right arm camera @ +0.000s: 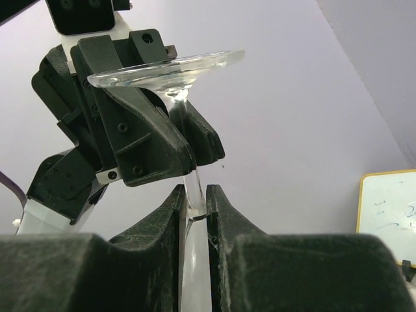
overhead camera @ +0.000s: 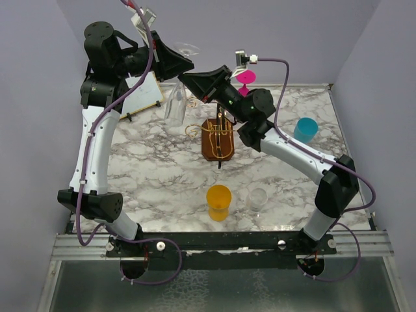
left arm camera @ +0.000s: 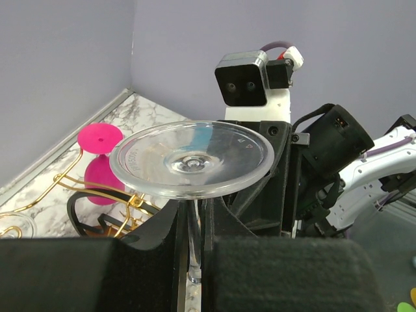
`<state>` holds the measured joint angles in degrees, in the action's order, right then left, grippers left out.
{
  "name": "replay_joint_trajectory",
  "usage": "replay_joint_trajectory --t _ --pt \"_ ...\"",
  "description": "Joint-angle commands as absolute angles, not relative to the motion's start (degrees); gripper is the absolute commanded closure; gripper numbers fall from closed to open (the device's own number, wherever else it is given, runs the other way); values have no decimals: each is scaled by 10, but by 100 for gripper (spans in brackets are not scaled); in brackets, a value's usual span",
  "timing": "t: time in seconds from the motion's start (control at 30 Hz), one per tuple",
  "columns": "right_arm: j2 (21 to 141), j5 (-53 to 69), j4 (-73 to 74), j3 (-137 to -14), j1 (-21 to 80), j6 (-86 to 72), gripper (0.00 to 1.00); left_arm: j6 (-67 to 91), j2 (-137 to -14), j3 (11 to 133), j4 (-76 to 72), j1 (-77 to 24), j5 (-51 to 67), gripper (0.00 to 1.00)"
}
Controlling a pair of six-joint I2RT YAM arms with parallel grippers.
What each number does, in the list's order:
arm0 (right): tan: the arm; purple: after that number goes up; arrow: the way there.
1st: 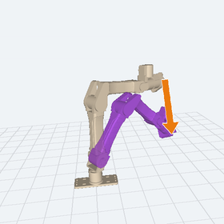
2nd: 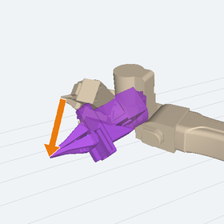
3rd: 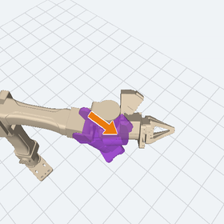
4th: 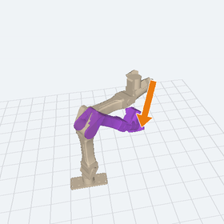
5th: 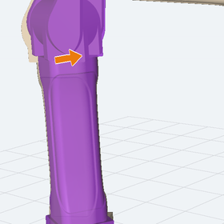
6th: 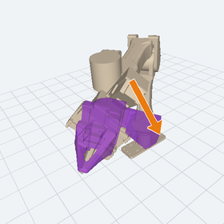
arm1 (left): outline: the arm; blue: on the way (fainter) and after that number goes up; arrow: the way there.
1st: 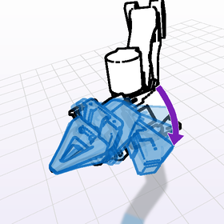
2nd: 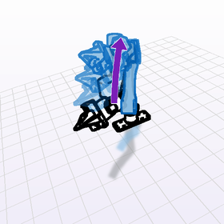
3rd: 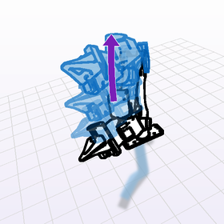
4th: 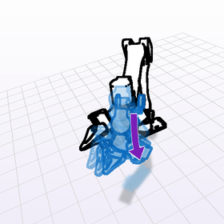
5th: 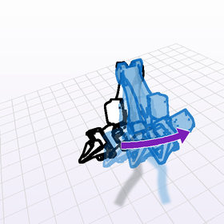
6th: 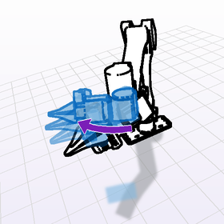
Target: Place the wine glass upside down on the wine glass rack
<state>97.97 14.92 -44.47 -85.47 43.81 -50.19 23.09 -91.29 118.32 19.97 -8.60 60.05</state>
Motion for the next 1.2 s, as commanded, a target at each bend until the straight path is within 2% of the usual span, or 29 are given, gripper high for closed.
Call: replay_joint_trajectory --t 0.0,0.23,0.3,0.43,0.77,0.9,1.17 --pt "985 173 -467 -888 442 -505 82 215 -904 1187 191 -83 586 100" --pt "984 175 -462 -902 442 -492 80 212 -902 1187 196 -83 584 100" --pt "983 173 -463 -901 442 -489 74 213 -903 1189 199 -83 583 100" --pt "980 172 -462 -900 442 -484 69 212 -904 1190 199 -83 581 100" --pt "992 178 -464 -907 442 -489 73 229 -902 1179 186 -83 584 100" --pt "1001 184 -468 -916 442 -492 78 239 -898 1169 177 -86 584 100" --pt "1016 193 -469 -933 442 -490 76 258 -892 1147 158 -89 586 100"
